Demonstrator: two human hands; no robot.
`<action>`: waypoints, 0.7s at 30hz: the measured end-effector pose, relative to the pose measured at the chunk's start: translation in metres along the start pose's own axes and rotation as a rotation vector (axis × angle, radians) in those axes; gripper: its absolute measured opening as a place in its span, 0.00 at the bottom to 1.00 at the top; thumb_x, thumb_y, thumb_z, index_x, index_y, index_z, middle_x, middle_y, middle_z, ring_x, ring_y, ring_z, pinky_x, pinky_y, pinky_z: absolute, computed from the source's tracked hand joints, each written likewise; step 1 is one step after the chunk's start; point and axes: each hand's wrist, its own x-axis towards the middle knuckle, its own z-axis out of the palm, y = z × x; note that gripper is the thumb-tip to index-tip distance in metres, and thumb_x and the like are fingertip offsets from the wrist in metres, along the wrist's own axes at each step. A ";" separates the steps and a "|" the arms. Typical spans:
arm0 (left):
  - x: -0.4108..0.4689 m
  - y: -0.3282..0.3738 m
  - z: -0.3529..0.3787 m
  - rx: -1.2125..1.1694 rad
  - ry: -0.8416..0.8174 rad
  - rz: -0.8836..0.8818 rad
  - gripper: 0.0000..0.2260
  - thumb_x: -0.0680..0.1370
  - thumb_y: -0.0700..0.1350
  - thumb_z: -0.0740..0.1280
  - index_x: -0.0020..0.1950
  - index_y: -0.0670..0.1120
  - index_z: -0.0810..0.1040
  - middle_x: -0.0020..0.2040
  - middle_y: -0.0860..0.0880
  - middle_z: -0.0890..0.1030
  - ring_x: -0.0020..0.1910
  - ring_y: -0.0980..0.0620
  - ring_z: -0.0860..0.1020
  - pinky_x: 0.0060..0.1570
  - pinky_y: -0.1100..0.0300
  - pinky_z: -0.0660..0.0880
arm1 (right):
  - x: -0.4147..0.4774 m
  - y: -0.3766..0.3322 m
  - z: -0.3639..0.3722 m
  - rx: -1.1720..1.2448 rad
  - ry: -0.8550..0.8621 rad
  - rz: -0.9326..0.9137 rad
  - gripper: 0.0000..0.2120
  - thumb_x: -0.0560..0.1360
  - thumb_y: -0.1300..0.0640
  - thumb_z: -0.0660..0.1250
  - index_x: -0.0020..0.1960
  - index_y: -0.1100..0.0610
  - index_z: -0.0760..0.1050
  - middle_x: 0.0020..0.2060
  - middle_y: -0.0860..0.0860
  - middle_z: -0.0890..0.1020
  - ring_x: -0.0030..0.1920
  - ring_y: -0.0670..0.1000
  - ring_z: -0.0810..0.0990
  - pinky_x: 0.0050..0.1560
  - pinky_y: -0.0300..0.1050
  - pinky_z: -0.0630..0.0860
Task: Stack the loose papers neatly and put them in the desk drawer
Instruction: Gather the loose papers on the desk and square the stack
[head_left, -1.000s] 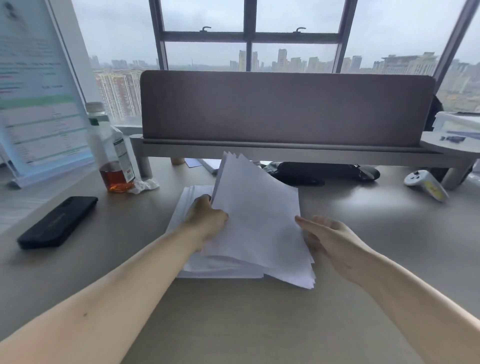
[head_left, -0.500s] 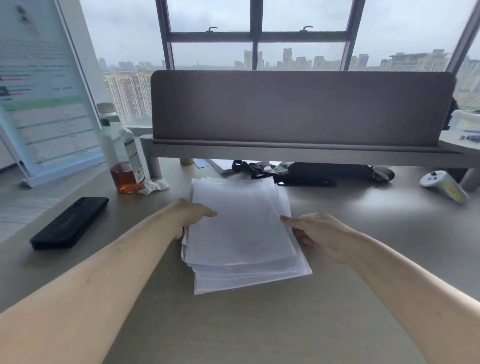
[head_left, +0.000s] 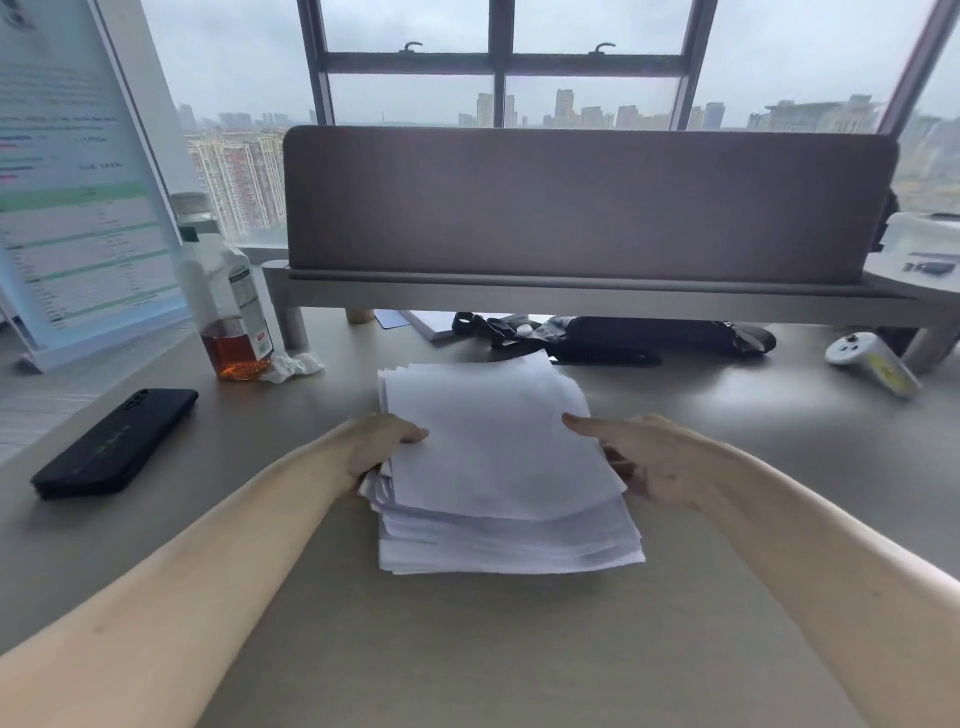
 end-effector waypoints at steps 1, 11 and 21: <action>-0.003 -0.005 0.003 -0.006 0.016 0.051 0.02 0.80 0.39 0.68 0.49 0.40 0.79 0.41 0.44 0.82 0.33 0.49 0.80 0.31 0.61 0.76 | -0.002 0.005 0.000 -0.013 -0.012 0.004 0.48 0.52 0.43 0.88 0.64 0.69 0.81 0.60 0.66 0.85 0.46 0.57 0.83 0.63 0.55 0.81; -0.080 -0.022 0.017 -0.125 0.153 0.855 0.22 0.81 0.32 0.65 0.69 0.55 0.69 0.58 0.60 0.84 0.57 0.60 0.83 0.52 0.65 0.79 | -0.069 0.006 -0.004 0.314 -0.021 -0.362 0.14 0.78 0.59 0.71 0.63 0.57 0.81 0.54 0.58 0.90 0.54 0.63 0.88 0.61 0.66 0.81; -0.083 0.032 0.021 -0.131 0.304 1.051 0.22 0.78 0.46 0.72 0.71 0.48 0.73 0.61 0.55 0.83 0.61 0.62 0.81 0.59 0.65 0.77 | -0.112 -0.025 -0.011 0.207 0.165 -0.934 0.14 0.82 0.59 0.64 0.66 0.51 0.72 0.57 0.46 0.87 0.60 0.51 0.86 0.55 0.43 0.83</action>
